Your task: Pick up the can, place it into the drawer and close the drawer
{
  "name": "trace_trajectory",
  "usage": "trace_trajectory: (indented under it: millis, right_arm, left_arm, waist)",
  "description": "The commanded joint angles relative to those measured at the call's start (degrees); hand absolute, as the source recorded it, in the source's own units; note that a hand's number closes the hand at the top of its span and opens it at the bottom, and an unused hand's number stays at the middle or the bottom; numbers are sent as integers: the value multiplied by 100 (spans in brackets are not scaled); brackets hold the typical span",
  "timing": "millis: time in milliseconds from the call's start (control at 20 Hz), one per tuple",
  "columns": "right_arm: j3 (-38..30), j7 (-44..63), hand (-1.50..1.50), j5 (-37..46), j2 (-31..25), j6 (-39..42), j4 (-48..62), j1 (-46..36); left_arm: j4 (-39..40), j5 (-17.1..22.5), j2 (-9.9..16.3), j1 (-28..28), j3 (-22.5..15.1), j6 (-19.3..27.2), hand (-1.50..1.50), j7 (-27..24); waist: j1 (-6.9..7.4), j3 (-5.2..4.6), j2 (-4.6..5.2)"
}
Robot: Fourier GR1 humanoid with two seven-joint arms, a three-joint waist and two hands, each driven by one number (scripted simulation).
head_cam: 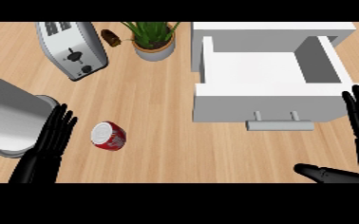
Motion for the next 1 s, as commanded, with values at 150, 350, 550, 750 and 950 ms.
trace_trajectory:
  millis: [150, 350, 550, 750, 950]
  right_arm:
    - [-135, 103, -150, -51, 52, 100, -264, 187]
    - [-144, -66, -150, -161, 101, 236, -402, 400]
    - [-521, 302, -150, -450, -128, 373, -533, 361]
    - [-103, 474, -150, -17, 169, 128, -755, 340]
    - [-370, 918, -150, -186, -96, 72, -705, -207]
  left_arm:
    - [778, -219, -31, 110, 39, -66, -150, -725]
    - [2181, -404, -89, -265, 349, 199, -150, -1771]
    - [2444, -479, -109, -330, 229, 433, -150, -1841]
    - [3590, -164, 251, -1066, 800, 172, -150, -2179]
    - [3456, -495, -81, -641, 337, 403, -150, -2297]
  waist:
    - [6, 0, 0]
    - [-19, -2, 1]
    - [-10, 0, 0]
    - [-21, -3, 5]
    - [7, 0, 2]
